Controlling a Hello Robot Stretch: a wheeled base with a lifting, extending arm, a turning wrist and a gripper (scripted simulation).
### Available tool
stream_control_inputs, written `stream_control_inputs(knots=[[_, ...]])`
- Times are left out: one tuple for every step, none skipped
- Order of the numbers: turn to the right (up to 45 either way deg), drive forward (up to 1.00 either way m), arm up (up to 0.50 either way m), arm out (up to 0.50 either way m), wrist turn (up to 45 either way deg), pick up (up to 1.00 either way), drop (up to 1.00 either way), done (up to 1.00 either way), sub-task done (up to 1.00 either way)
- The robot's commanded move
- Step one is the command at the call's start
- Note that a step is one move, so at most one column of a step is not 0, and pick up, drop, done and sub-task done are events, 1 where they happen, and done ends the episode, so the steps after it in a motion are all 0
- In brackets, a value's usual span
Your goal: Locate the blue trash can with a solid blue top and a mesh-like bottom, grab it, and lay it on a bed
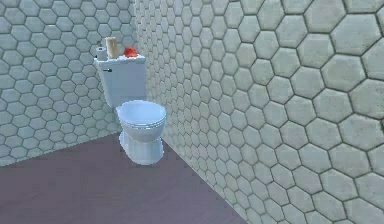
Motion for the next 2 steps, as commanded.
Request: stream_control_inputs(knots=[[0.0, 0.00, 0.00, 0.50, 0.0, 0.00, 0.00, 0.00, 0.00], [0.0, 0.00, 0.00, 0.00, 45.0, 0.00, 0.00, 0.00, 0.00]])
